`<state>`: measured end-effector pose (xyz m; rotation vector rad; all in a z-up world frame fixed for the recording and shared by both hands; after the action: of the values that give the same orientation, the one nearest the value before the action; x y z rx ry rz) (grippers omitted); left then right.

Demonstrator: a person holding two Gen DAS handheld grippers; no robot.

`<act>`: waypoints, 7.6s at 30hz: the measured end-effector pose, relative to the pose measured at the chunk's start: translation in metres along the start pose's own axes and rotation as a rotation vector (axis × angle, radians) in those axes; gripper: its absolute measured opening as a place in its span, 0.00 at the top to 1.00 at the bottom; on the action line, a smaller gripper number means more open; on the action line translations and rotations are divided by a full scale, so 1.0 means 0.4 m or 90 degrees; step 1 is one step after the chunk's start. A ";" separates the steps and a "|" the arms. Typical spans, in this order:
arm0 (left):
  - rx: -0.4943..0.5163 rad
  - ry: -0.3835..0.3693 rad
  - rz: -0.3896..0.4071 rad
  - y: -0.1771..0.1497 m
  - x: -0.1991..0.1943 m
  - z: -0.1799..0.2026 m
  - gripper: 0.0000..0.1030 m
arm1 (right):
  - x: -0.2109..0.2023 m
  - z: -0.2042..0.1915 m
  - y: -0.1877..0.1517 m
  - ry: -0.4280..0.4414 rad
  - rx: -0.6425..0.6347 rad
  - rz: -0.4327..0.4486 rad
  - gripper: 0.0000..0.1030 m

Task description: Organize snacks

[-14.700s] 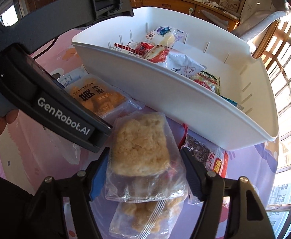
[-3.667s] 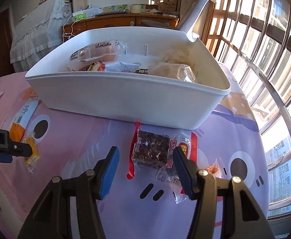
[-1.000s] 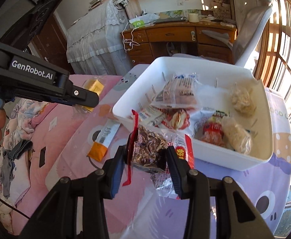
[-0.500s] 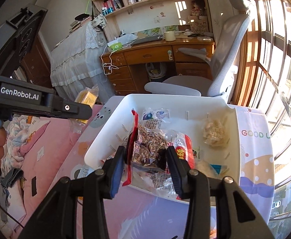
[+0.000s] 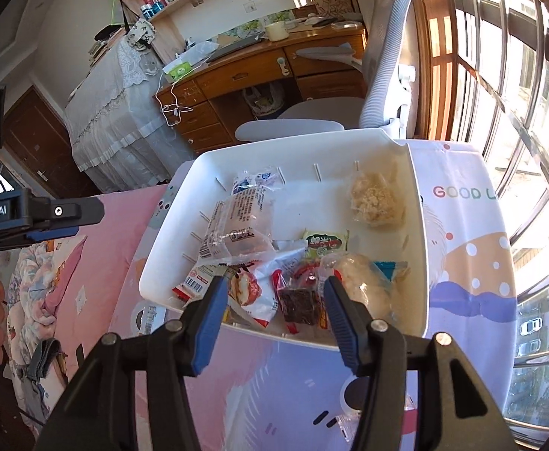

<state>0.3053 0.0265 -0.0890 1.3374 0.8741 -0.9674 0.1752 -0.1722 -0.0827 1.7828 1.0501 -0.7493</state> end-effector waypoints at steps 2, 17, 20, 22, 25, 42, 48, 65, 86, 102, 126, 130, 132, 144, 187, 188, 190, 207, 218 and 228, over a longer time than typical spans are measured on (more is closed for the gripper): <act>-0.009 0.004 -0.006 -0.025 -0.008 -0.014 0.26 | -0.011 0.008 -0.005 -0.007 0.012 -0.009 0.47; -0.036 0.019 -0.037 -0.199 -0.001 -0.108 0.26 | -0.092 0.120 -0.051 -0.065 0.164 -0.052 0.39; -0.029 0.013 -0.040 -0.224 0.024 -0.128 0.24 | -0.096 0.137 -0.064 -0.083 0.198 -0.059 0.39; -0.029 0.008 -0.046 -0.239 0.044 -0.144 0.24 | -0.095 0.150 -0.074 -0.104 0.223 -0.063 0.39; -0.032 -0.005 -0.052 -0.257 0.076 -0.177 0.24 | -0.087 0.169 -0.092 -0.121 0.274 -0.076 0.39; 0.005 -0.047 -0.087 -0.307 0.278 -0.268 0.24 | 0.037 0.276 -0.220 -0.224 0.590 -0.147 0.39; 0.012 -0.046 -0.114 -0.313 0.342 -0.272 0.24 | 0.076 0.301 -0.238 -0.255 0.640 -0.149 0.39; 0.016 -0.025 -0.150 -0.295 0.431 -0.275 0.46 | 0.127 0.340 -0.227 -0.307 0.661 -0.151 0.63; 0.023 -0.037 -0.171 -0.293 0.447 -0.279 0.65 | 0.148 0.307 -0.219 -0.327 0.632 -0.152 0.79; 0.015 -0.068 -0.155 -0.310 0.391 -0.296 0.71 | 0.095 0.201 -0.241 -0.281 0.597 -0.136 0.79; 0.112 -0.110 -0.025 -0.195 0.099 -0.216 0.70 | 0.040 -0.064 -0.165 -0.114 0.423 -0.174 0.79; 0.142 -0.107 -0.006 -0.150 0.075 -0.192 0.70 | 0.038 -0.075 -0.112 -0.099 0.401 -0.159 0.79; 0.153 -0.106 0.007 -0.122 0.070 -0.180 0.70 | 0.042 -0.075 -0.087 -0.094 0.390 -0.150 0.79; 0.176 -0.112 0.065 0.039 0.082 -0.091 0.70 | 0.075 -0.073 0.022 -0.127 0.324 -0.105 0.79; 0.142 -0.122 -0.018 -0.354 -0.044 0.023 0.07 | -0.144 0.029 -0.326 -0.193 0.196 -0.160 0.16; 0.151 -0.122 -0.013 -0.363 -0.062 0.023 0.07 | -0.163 0.015 -0.339 -0.195 0.188 -0.154 0.15; 0.171 -0.129 0.008 -0.380 -0.103 0.023 0.06 | -0.206 -0.017 -0.360 -0.196 0.175 -0.134 0.14; 0.206 -0.096 0.103 -0.497 -0.387 0.009 0.01 | -0.477 -0.295 -0.518 -0.183 0.090 0.001 0.07; 0.147 -0.010 0.158 -0.542 -0.455 0.043 0.01 | -0.559 -0.273 -0.519 -0.193 0.082 0.064 0.01; 0.132 0.031 0.164 -0.574 -0.453 0.109 0.01 | -0.581 -0.214 -0.519 -0.181 0.078 0.076 0.00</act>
<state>0.0236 -0.0035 -0.0041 1.6127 0.6302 -0.8436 -0.1104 -0.1255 0.0609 1.7611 0.7160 -0.9760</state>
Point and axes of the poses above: each gripper's, at about its wrist camera, not at the fingertips, and x roughly the way its jaws point, z to its right, y to its top, the point moved 1 cm from there along x, roughly the way its jaws point, and after that the axes turned 12 degrees about x, right-handed, at the moved point
